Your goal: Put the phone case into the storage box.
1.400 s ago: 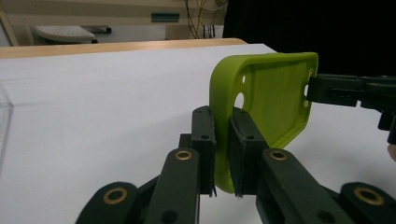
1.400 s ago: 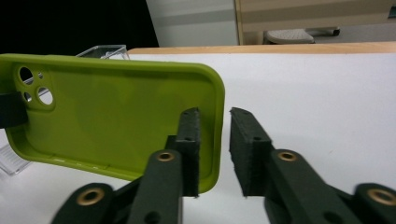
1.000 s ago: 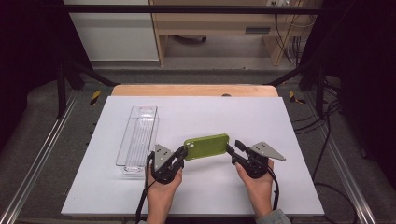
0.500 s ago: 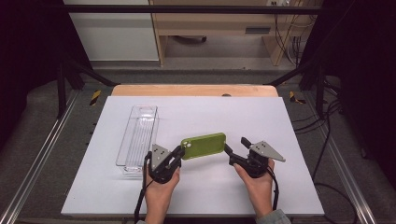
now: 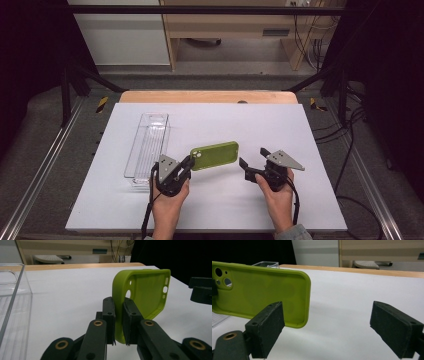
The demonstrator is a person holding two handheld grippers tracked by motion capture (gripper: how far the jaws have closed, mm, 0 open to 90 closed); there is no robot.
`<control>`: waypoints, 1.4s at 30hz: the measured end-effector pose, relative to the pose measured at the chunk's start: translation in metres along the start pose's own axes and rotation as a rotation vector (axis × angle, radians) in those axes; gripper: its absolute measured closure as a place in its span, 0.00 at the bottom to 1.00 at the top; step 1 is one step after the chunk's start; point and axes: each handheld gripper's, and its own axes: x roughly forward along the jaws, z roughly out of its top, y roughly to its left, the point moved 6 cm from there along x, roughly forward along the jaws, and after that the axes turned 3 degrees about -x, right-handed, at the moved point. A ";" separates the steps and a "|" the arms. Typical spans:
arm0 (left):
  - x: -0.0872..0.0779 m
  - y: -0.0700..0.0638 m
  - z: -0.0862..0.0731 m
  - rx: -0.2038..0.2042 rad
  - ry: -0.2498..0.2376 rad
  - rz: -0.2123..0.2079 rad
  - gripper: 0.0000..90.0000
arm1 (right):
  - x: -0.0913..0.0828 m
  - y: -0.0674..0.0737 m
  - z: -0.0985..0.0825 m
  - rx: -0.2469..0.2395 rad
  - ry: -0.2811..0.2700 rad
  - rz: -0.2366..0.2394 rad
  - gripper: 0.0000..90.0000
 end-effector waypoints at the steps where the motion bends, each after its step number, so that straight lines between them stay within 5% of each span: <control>1: 0.000 0.001 0.000 0.002 0.001 0.000 0.90 | -0.001 0.000 0.000 -0.001 -0.002 0.004 0.14; 21: -0.016 0.019 0.024 0.044 -0.015 0.015 0.90 | -0.025 -0.020 -0.007 -0.119 0.017 0.002 0.12; 33: -0.027 0.035 0.040 0.043 -0.033 0.025 0.90 | -0.036 -0.037 -0.014 -0.132 0.033 -0.020 0.12; 42: -0.033 0.047 0.047 0.079 -0.023 0.047 0.90 | -0.050 -0.048 -0.017 -0.148 -0.026 -0.021 0.08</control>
